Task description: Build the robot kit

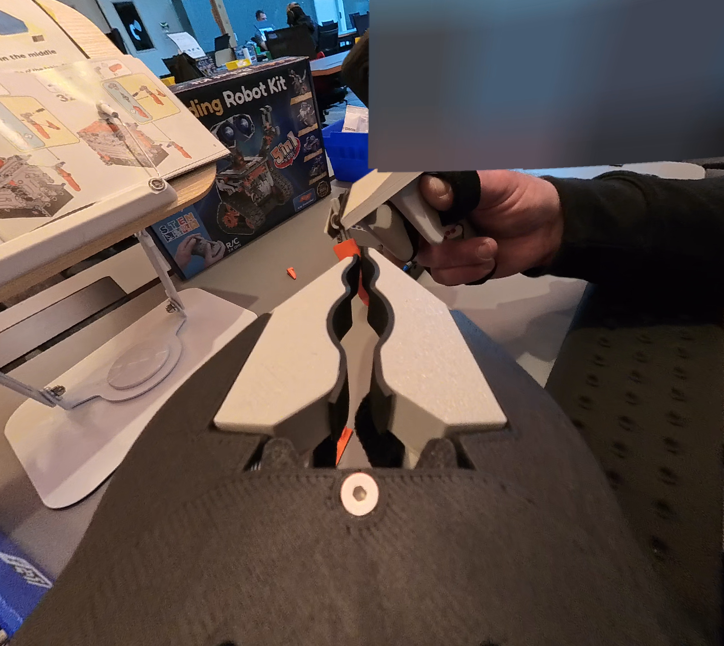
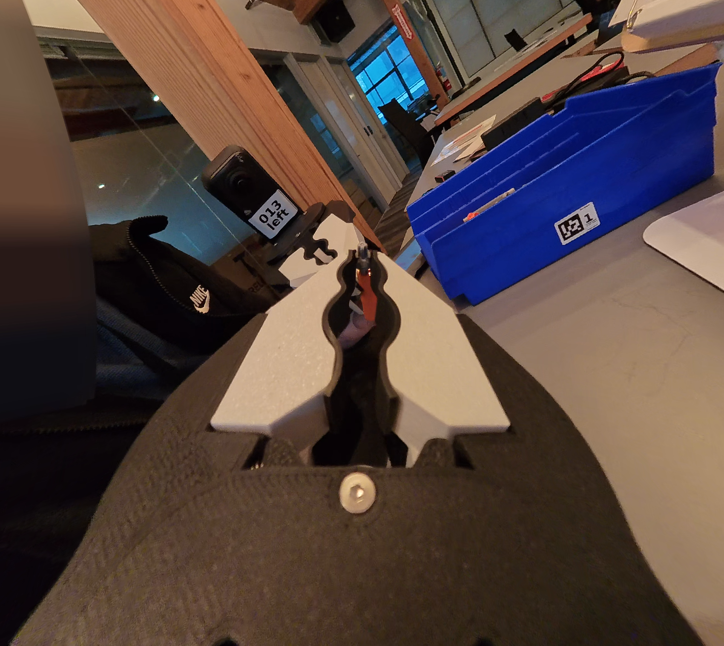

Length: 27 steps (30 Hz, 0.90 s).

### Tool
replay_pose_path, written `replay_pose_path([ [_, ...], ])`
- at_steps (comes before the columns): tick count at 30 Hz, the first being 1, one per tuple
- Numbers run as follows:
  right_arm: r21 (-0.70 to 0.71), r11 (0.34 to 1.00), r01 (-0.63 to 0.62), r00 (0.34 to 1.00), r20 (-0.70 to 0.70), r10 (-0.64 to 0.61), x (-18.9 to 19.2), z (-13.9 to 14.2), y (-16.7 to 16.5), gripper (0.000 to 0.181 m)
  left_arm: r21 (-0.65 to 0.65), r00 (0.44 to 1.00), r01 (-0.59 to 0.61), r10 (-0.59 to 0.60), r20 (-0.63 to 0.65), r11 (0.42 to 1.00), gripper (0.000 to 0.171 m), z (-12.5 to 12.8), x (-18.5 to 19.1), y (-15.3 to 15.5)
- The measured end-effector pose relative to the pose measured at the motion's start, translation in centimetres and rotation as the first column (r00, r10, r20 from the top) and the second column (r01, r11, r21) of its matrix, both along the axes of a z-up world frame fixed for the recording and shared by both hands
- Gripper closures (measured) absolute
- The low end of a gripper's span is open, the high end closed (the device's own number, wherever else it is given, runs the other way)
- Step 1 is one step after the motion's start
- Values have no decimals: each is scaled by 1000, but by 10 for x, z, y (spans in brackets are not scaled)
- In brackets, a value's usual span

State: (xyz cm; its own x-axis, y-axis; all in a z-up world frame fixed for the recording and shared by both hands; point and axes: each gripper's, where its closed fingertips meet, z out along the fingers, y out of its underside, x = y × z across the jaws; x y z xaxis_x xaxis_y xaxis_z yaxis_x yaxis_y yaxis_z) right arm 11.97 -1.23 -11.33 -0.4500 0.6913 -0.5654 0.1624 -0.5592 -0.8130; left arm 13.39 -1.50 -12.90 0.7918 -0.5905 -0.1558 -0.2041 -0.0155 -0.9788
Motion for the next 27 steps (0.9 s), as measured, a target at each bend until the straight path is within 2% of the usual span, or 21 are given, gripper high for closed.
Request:
replay_pose_path([
  [13,102,994,-26,997,78,18,1,-9,-4,176,-40,995,58,-61,-83,998,171,-8,1,-3],
  [17,98,995,-35,995,93,25,0,-12,-4,176,-39,991,53,-57,-118,998,171,-11,2,-3],
  [24,111,993,-32,990,138,16,-2,-20,-4,176,-60,990,65,-72,-121,996,171,-17,1,-4],
  [27,74,997,-24,992,129,14,-4,-21,-1,176,-60,992,63,-69,-102,996,171,-19,-1,-3],
])
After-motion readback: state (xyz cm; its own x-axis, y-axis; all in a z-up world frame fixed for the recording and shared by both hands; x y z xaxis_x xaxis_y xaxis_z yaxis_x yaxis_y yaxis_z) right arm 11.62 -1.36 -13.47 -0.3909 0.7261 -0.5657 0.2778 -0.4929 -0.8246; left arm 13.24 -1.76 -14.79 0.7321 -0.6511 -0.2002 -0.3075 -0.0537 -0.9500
